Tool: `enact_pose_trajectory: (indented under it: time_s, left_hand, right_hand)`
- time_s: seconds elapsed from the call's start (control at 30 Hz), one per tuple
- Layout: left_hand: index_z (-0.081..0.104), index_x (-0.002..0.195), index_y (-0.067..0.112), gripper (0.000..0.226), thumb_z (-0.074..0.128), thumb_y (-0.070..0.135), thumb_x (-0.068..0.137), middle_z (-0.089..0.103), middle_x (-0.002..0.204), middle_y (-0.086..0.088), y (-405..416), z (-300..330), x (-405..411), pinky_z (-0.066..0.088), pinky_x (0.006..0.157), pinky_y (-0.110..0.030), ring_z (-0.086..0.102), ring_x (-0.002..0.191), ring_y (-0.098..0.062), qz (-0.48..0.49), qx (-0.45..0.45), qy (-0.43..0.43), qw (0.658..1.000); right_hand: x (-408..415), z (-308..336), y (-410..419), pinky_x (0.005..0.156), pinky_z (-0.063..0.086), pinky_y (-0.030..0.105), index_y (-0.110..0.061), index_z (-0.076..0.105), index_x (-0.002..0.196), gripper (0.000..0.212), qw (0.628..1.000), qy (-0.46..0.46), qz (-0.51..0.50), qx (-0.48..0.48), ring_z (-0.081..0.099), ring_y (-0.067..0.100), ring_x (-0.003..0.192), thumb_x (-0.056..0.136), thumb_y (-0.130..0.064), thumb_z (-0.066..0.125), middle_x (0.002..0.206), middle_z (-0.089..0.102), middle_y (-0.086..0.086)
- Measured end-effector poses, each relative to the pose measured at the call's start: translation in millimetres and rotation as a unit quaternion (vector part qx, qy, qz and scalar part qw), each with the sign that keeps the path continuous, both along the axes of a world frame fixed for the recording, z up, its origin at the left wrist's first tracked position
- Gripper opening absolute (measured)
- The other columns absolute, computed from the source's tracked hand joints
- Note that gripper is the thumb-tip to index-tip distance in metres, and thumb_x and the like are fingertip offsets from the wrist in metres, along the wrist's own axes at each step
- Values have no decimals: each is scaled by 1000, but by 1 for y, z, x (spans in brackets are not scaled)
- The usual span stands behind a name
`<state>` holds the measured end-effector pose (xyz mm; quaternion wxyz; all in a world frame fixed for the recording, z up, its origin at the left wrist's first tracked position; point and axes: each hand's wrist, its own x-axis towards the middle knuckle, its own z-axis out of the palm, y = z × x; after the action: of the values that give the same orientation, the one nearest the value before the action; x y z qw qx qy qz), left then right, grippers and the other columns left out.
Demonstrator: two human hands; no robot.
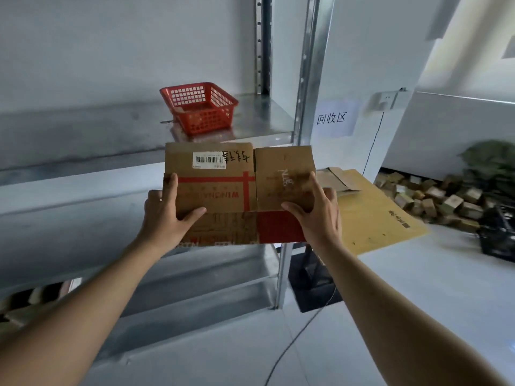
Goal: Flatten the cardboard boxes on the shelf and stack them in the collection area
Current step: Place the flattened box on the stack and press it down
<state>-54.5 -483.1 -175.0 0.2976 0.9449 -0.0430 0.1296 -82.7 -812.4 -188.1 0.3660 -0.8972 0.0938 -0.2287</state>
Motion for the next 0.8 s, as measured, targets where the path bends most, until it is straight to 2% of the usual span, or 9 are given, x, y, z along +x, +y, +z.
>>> enact_pose_trajectory:
  time_s: [0.17,0.3,0.57,0.67,0.8]
  left_hand:
    - [2,166,23,110,61,68,85,38,139,-25,-87,-20,-8,31,114,-58,33,134,-41,-29,16,31,999]
    - [-1,166,25,108,64,65,89,36,139,-22,-155,-34,1,33,114,-60,32,134,-41,-61,36,56,996]
    - [-2,166,28,108,66,64,89,32,140,-21,-279,-69,32,36,111,-60,32,134,-42,-100,33,108,989]
    - [-2,166,28,107,66,63,90,30,141,-19,-326,-84,53,39,109,-60,33,135,-42,-102,28,121,987]
    - [-3,165,29,108,66,63,89,28,148,-19,-386,-108,92,43,109,-60,34,138,-41,-117,18,130,984]
  right_hand:
    - [-29,-23,-82,60,31,15,-38,26,162,103,998,36,-47,4,47,10,100,77,-70,74,131,50,1]
    - [-49,-42,-137,71,47,31,-38,23,162,99,994,65,-90,11,58,20,106,82,-67,72,134,50,4]
    - [-52,-67,-242,75,44,34,-37,26,161,90,982,103,-157,21,59,26,118,87,-60,72,142,48,2]
    - [-37,-74,-278,85,51,40,-35,26,162,89,978,114,-176,19,55,29,126,89,-55,73,147,46,5]
    - [-4,-86,-328,101,50,47,-33,27,162,87,970,137,-201,22,51,32,132,91,-49,73,151,44,8]
